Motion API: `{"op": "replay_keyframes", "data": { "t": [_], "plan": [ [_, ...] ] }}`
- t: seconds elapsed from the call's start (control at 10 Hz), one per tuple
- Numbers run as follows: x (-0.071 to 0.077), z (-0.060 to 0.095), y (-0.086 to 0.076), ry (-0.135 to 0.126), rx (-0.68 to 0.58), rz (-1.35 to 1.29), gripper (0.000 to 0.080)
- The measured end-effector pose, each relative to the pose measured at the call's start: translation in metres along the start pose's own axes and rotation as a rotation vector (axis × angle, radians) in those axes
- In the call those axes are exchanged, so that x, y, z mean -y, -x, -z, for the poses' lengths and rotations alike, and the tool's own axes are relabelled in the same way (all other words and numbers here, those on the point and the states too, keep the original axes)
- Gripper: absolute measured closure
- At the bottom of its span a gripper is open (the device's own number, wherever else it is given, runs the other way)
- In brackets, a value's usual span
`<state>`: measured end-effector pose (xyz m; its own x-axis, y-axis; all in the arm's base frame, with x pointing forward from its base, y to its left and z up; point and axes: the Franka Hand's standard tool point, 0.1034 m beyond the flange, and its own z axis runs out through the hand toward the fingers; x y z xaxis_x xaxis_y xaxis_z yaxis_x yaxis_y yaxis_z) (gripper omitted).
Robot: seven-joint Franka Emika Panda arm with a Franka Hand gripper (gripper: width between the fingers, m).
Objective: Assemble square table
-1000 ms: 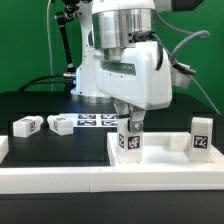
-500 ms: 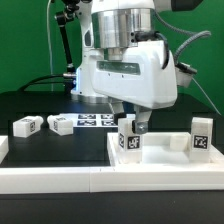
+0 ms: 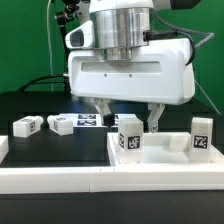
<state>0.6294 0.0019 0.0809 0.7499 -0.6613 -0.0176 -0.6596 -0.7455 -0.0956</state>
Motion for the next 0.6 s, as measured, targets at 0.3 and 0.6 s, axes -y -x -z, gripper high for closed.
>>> {"op": "replay_keyframes", "data": {
  "t": [0.3,0.6],
  "plan": [
    [-0.0001,-0.0003,0.0005,0.017,-0.006,0.246,0.0150],
    [0.0009,-0.0019,0.0025,0.025,-0.003,0.430,0.0150]
  ]
}}
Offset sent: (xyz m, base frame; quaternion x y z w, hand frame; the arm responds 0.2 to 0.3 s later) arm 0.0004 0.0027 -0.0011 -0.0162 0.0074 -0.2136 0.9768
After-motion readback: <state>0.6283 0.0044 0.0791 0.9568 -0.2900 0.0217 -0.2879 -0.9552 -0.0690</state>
